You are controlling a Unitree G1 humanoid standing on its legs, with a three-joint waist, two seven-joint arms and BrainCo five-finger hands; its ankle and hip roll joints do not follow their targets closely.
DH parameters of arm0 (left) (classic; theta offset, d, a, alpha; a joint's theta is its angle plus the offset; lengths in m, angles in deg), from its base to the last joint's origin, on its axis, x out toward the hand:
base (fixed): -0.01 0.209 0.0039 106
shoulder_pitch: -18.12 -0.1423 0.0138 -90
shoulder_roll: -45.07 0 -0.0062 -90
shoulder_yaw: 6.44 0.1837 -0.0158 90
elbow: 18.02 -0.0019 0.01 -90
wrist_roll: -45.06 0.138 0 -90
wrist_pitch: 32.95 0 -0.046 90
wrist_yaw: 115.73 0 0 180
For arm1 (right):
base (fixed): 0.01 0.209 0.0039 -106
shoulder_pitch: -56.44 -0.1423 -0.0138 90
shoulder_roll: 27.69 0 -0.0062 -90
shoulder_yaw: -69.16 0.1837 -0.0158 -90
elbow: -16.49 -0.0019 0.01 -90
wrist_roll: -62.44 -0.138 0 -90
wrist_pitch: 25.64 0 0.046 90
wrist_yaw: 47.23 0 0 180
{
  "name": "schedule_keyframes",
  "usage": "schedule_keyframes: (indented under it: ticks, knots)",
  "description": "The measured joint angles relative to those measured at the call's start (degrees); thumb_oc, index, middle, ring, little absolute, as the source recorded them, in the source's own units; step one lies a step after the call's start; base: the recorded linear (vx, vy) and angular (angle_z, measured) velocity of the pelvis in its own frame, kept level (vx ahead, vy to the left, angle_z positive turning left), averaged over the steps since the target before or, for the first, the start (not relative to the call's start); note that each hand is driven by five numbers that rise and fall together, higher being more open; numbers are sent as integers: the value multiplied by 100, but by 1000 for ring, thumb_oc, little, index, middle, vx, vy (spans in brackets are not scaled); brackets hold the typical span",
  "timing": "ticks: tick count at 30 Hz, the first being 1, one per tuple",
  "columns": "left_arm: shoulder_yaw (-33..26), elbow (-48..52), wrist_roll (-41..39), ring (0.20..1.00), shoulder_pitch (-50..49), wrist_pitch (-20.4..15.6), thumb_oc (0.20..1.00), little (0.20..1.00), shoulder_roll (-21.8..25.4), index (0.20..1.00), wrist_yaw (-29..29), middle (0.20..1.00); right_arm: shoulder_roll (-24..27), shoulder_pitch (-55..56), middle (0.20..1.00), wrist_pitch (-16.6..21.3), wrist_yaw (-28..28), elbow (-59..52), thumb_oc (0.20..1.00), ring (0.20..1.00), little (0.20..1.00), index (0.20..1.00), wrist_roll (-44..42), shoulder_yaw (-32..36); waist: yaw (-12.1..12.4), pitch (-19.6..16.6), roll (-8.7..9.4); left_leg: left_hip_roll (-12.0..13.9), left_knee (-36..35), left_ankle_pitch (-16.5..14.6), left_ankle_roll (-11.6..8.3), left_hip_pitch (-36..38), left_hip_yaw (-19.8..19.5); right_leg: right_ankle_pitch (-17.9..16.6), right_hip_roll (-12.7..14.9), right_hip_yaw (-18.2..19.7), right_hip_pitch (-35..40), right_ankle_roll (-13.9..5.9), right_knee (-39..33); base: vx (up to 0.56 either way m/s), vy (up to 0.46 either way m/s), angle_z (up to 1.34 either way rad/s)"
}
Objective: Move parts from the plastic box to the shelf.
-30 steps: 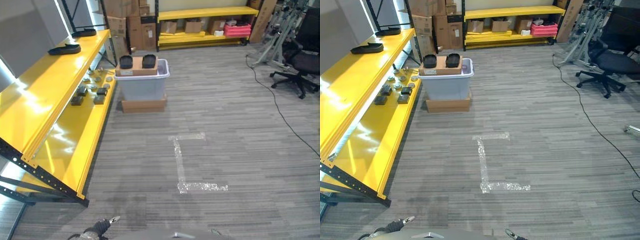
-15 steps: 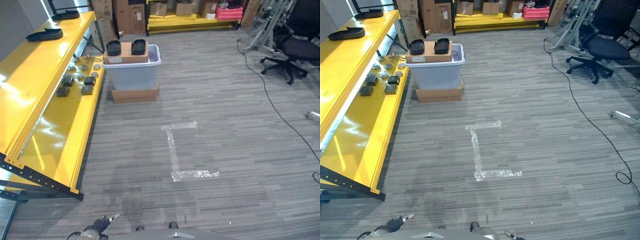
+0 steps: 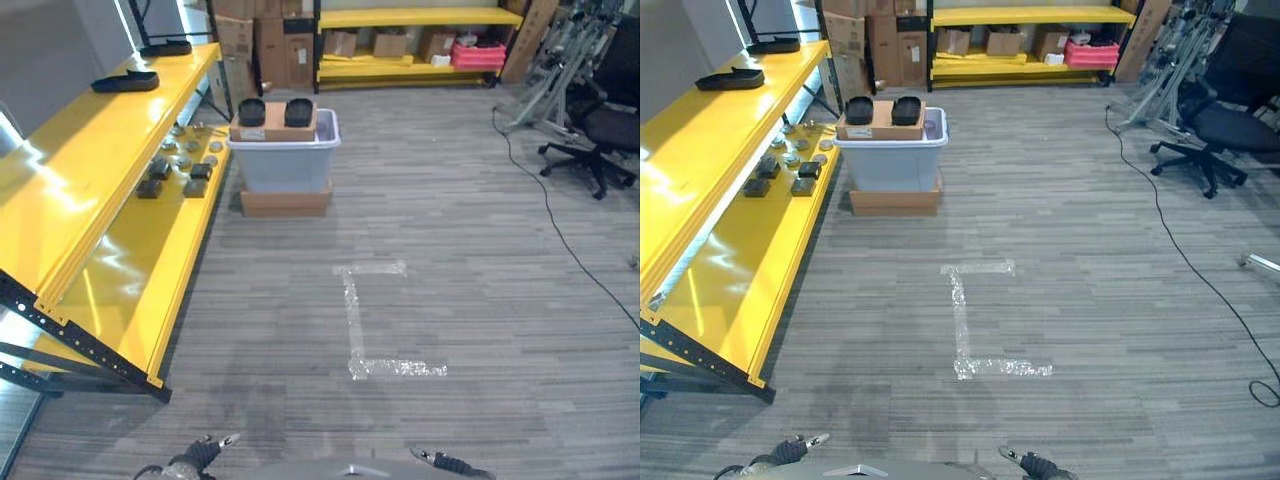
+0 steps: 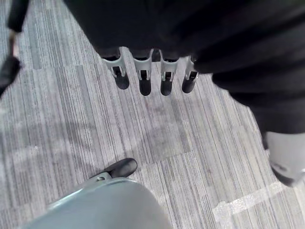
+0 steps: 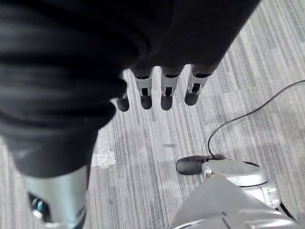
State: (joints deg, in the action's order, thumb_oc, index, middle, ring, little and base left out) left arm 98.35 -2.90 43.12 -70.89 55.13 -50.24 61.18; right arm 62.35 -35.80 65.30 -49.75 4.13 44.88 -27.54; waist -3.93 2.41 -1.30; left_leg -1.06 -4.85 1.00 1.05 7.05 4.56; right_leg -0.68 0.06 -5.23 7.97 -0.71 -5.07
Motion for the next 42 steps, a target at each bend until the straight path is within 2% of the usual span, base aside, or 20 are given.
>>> schedule_keyframes:
  ticks: [8, 11, 13, 14, 15, 16, 18, 20, 22, 24, 27, 28, 30, 33, 34, 36, 37, 38, 40, 42]
  knots:
    - [0, -12, -2, 1000, -50, 3, 1000, 1000, -5, 1000, 18, 1000, -9, 106, 1000, -75, -112, 215, 1000, 1000, 1000, 1000, 9, -40, 51, -89, 29, -50, -1, 8, 8, -107, -96, 0, 45, -95, -80, 4, 36, -5, 89, 6]
    - [6, -13, -4, 1000, 38, 3, 1000, 1000, -7, 1000, 23, 1000, 18, 127, 1000, -118, -112, 225, 1000, 1000, 1000, 1000, 87, -48, 43, -59, -75, -115, 16, 51, 81, -235, -118, -14, 103, -113, -222, -35, 139, -69, 213, 3]
    - [96, -96, -5, 1000, 220, 5, 1000, 1000, -47, 1000, 44, 1000, 83, -20, 1000, -117, -111, 240, 1000, 1000, 1000, 1000, 262, -224, 51, 161, -208, -37, -1, 55, 204, -275, -87, 156, 92, -80, -791, -239, 1143, -109, 226, -18]
    - [157, -126, 1, 1000, 400, 19, 1000, 1000, 5, 1000, 99, 1000, 91, -210, 1000, -108, -111, 186, 1000, 1000, 1000, 1000, 419, -319, -47, 317, -239, -22, 31, 126, 223, -300, -19, 232, 123, 44, -1412, -366, 2301, -57, 191, -26]
    - [335, -114, 9, 1000, 666, 7, 1000, 1000, 279, 1000, 98, 1000, 47, -500, 1000, -101, -107, 164, 1000, 1000, 1000, 1000, 454, -497, -136, 580, -47, -167, 31, 132, 359, -283, 42, 184, 303, 359, -2302, -750, 3875, 102, 125, -11]
    - [347, -110, 12, 1000, 755, 7, 1000, 1000, 359, 1000, 98, 1000, 36, -553, 1000, -92, -107, 147, 1000, 1000, 1000, 1000, 454, -497, -181, 693, 64, -216, 28, 160, 411, -304, 42, 87, 352, 426, -2483, -896, 4152, 239, 17, -13]
    - [37, -61, 10, 1000, 845, 10, 1000, 1000, 537, 1000, 99, 1000, 15, -542, 1000, -121, -67, -161, 1000, 1000, 1000, 1000, 456, -402, -129, 863, 82, -221, -9, 3, 269, -354, 185, 291, 392, 112, -2557, -795, 3653, 215, -91, -31]
    - [-263, -153, -43, 1000, 872, 31, 1000, 1000, 544, 1000, 63, 1000, 38, -466, 1000, -66, -65, -167, 1000, 1000, 1000, 1000, 458, -378, -65, 802, 180, -206, -5, -20, 224, -407, 266, 317, 471, -358, -2265, -719, 2133, 136, -89, -44]
    - [-277, -210, -108, 1000, 917, 58, 1000, 1000, 597, 1000, 74, 1000, 54, -491, 1000, -80, -64, -12, 1000, 1000, 1000, 1000, 595, -382, -111, 767, 210, -252, -8, -8, 207, -417, 322, 140, 546, -339, -2084, -772, 1286, 236, -169, -4]
    - [-170, -199, -127, 1000, 938, 60, 1000, 1000, 578, 1000, 89, 1000, -10, -304, 1000, -119, -67, 67, 1000, 1000, 1000, 1000, 668, -380, -178, 708, 178, -243, -8, 11, 171, -398, 178, 36, 463, 202, -1931, -594, 1252, 308, -211, 31]
    - [-148, -46, -139, 1000, 785, 56, 1000, 1000, 502, 1000, 85, 1000, -64, -135, 1000, -122, -69, 211, 1000, 1000, 1000, 1000, 666, -385, -186, 443, 144, -205, 32, -28, 22, -386, 52, -114, 389, 102, -1584, -378, 965, 260, -253, 38]
    - [-107, 6, -148, 1000, 521, -5, 1000, 1000, 268, 1000, 89, 1000, -191, -5, 1000, -113, -58, 212, 1000, 1000, 1000, 1000, 670, -388, -182, 320, 129, -60, 1065, -269, -488, -616, -20, -151, 256, -20, -991, -76, 448, 100, -158, 50]
    - [-112, -121, -149, 1000, 481, -31, 1000, 1000, 85, 1000, 105, 1000, -108, 13, 1000, -114, -69, 227, 1000, 1000, 1000, 1000, 675, -441, -64, 205, 203, -84, 2190, -215, -677, -1110, -12, -325, 375, -45, -796, 65, 290, 99, -115, 23]
    - [-4, -103, -149, 1000, 527, 0, 1000, 1000, -39, 1000, 103, 1000, 151, -207, 1000, -91, -62, 211, 1000, 1000, 1000, 1000, 683, -677, 81, 236, 186, -132, 3692, -141, -886, -1848, -495, -286, 349, -185, -478, 213, 67, 249, -75, 13]
    - [-5, -97, -148, 1000, 438, -5, 1000, 1000, -14, 1000, 112, 1000, 173, -389, 1000, -88, -62, 179, 1000, 1000, 1000, 1000, 705, -713, 140, 254, 182, -143, 3431, -235, -794, -1870, -434, -160, 323, -121, -389, 130, 35, 414, -4, 10]
    - [-12, -50, -149, 1000, 388, -44, 1000, 1000, -19, 1000, 103, 1000, 261, -636, 1000, -80, -63, 198, 1000, 1000, 1000, 1000, 783, -790, 269, 274, 188, -142, 1351, -153, -606, -1541, -417, -54, 326, 8, -371, 51, -6, 339, 18, -20]
    - [-18, -78, -138, 1000, 372, -46, 1000, 1000, -24, 1000, 102, 1000, 312, -757, 1000, -68, -58, 184, 1000, 1000, 1000, 1000, 797, -790, 290, 317, 112, -135, 338, 119, -580, -1462, -484, -41, 246, 31, -311, 30, -3, 321, 6, -22]
    - [-12, -122, -131, 1000, 368, -42, 1000, 1000, -48, 1000, 105, 1000, 363, -854, 1000, -62, -52, 174, 1000, 1000, 1000, 1000, 813, -787, 302, 399, 16, -95, -56, 340, -567, -1532, -623, 33, 152, 26, -230, -50, -8, 312, 7, -11]
    - [73, -227, -96, 1000, 193, -25, 1000, 1000, -59, 1000, 136, 1000, 435, -941, 1000, -41, -44, 147, 1000, 1000, 1000, 1000, 858, -786, 451, 481, -118, 54, -49, 801, -592, -1765, -566, 198, -73, 154, -50, 137, -11, 369, 61, -48]
    - [58, -389, -5, 1000, 5, 42, 1000, 1000, -55, 1000, 136, 1000, 414, -930, 1000, 11, -1, 183, 1000, 1000, 1000, 1000, 886, -778, 543, 481, -124, 97, -31, 946, -533, -1741, -497, 331, -154, 334, 117, 181, -11, 201, 57, -60]
